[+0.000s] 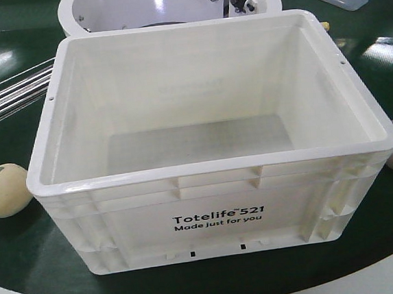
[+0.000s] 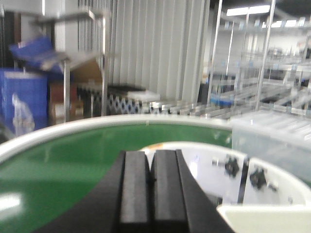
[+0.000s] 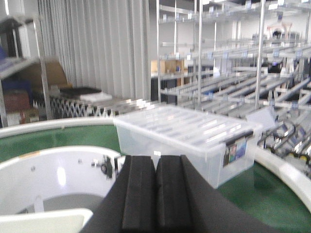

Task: Place moving items into box and shelve

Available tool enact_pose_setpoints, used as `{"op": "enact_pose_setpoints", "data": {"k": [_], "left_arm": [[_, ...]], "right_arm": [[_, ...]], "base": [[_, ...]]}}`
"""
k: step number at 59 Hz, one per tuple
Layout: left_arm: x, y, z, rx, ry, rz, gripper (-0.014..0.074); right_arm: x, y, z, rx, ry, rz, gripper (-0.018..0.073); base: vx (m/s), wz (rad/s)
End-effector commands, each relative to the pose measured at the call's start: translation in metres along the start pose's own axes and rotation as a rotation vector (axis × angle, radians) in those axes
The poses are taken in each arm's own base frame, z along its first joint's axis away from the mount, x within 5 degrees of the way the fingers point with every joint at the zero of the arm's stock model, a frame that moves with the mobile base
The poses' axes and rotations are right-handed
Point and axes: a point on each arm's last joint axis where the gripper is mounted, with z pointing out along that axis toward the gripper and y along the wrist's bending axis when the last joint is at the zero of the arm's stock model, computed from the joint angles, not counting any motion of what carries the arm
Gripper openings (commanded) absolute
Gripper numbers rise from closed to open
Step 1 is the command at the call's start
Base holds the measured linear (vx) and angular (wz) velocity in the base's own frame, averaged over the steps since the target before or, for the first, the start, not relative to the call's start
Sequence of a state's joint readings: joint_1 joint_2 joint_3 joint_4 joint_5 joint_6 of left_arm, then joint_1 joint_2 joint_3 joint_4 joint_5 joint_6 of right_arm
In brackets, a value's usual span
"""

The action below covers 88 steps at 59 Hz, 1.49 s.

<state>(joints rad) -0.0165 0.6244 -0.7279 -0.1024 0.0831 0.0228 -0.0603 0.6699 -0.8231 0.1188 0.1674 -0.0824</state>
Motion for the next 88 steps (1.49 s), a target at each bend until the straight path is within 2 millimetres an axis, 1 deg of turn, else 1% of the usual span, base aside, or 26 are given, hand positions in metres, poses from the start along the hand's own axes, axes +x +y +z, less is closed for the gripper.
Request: {"op": "enact_pose_setpoints", "data": {"k": [1,4,9,14,17,21,26,29,32,37,41,44,48,51,56,58,62,63,67,68,72,73,76,77,81,88], "left_arm": [[-0.008,-0.001,0.011,0.002,-0.048,-0.016,0.0049],[-0.005,0.000,0.016,0.001,-0.029,-0.016,0.0084],[-0.001,0.000,0.022,-0.001,-0.005,-0.018,0.0184],[0.000,0.000,0.024,-0.002,0.001,-0.019,0.0294],[0.000,0.000,0.024,-0.002,0.000,-0.019,0.0339],[0.000,0.000,0.024,-0.002,0.001,-0.019,0.0374],[0.001,0.000,0.024,-0.002,0.003,-0.043,0.0384],[0.001,0.000,0.024,-0.002,0.009,-0.049,0.0384],[0.001,0.000,0.023,0.000,0.047,-0.064,0.0384],[-0.001,-0.002,0.022,-0.002,0.145,-0.113,0.0384],[-0.005,-0.002,0.026,-0.005,0.179,-0.112,0.0384],[-0.013,-0.002,0.031,-0.007,0.181,-0.090,0.0384],[-0.025,-0.003,0.041,-0.013,0.185,-0.076,0.0384],[-0.028,-0.002,0.050,-0.023,0.209,-0.102,0.0384],[-0.024,0.003,0.072,-0.072,0.260,-0.124,0.0391],[-0.019,0.007,0.080,-0.103,0.282,-0.136,0.0395],[-0.004,0.018,0.095,-0.174,0.344,-0.174,0.0409],[0.002,0.022,0.100,-0.203,0.372,-0.194,0.0413],[0.021,0.032,0.111,-0.273,0.468,-0.251,0.0421],[0.027,0.035,0.114,-0.288,0.499,-0.255,0.0424],[0.047,0.039,0.121,-0.321,0.598,-0.255,0.0424],[0.054,0.041,0.123,-0.331,0.636,-0.254,0.0424],[0.070,0.043,0.126,-0.348,0.712,-0.247,0.0424],[0.076,0.044,0.126,-0.356,0.741,-0.247,0.0424],[0.092,0.045,0.128,-0.367,0.801,-0.254,0.0424],[0.110,0.046,0.127,-0.375,0.850,-0.254,0.0424]], "right_arm": [[-0.013,-0.001,0.009,0.011,-0.092,-0.011,0.0053],[-0.011,-0.001,0.013,0.011,-0.079,-0.011,0.0086],[-0.006,-0.001,0.018,0.011,-0.048,-0.011,0.0170],[-0.003,-0.001,0.022,0.010,-0.027,-0.010,0.0293],[-0.003,-0.001,0.022,0.010,-0.024,-0.010,0.0368],[-0.003,-0.001,0.022,0.010,-0.023,-0.010,0.0463],[-0.002,-0.001,0.022,0.008,-0.017,0.019,0.0536],[-0.001,-0.001,0.021,0.005,-0.001,0.032,0.0553],[0.001,-0.001,0.020,0.002,0.030,-0.007,0.0553],[0.003,0.000,0.018,-0.005,0.098,-0.041,0.0545],[-0.003,0.001,0.020,-0.013,0.151,-0.038,0.0533],[-0.011,0.002,0.024,-0.016,0.179,-0.033,0.0525],[-0.025,0.001,0.037,-0.005,0.201,-0.016,0.0518],[-0.031,-0.001,0.049,0.017,0.241,-0.009,0.0518],[-0.031,-0.007,0.074,0.083,0.343,-0.015,0.0518],[-0.027,-0.010,0.084,0.115,0.388,-0.022,0.0518],[-0.011,-0.017,0.105,0.179,0.497,-0.049,0.0518],[-0.004,-0.019,0.112,0.194,0.529,-0.056,0.0518],[0.020,-0.022,0.126,0.215,0.643,-0.068,0.0518],[0.030,-0.023,0.131,0.216,0.682,-0.067,0.0518],[0.055,-0.024,0.142,0.221,0.779,-0.066,0.0518],[0.064,-0.024,0.145,0.224,0.811,-0.065,0.0518],[0.080,-0.028,0.149,0.247,0.858,-0.042,0.0518],[0.089,-0.031,0.150,0.263,0.882,-0.025,0.0518],[0.109,-0.039,0.151,0.287,0.924,0.039,0.0518],[0.140,-0.051,0.145,0.287,0.995,0.085,0.0518]], "base": [[0.00,0.00],[0.00,0.00],[0.00,0.00],[0.00,0.00],[0.00,0.00],[0.00,0.00],[0.00,0.00],[0.00,0.00],[0.00,0.00],[0.00,0.00],[0.00,0.00],[0.00,0.00],[0.00,0.00],[0.00,0.00],[0.00,0.00],[0.00,0.00],[0.00,0.00],[0.00,0.00],[0.00,0.00],[0.00,0.00],[0.00,0.00],[0.00,0.00],[0.00,0.00],[0.00,0.00],[0.00,0.00],[0.00,0.00]]}}
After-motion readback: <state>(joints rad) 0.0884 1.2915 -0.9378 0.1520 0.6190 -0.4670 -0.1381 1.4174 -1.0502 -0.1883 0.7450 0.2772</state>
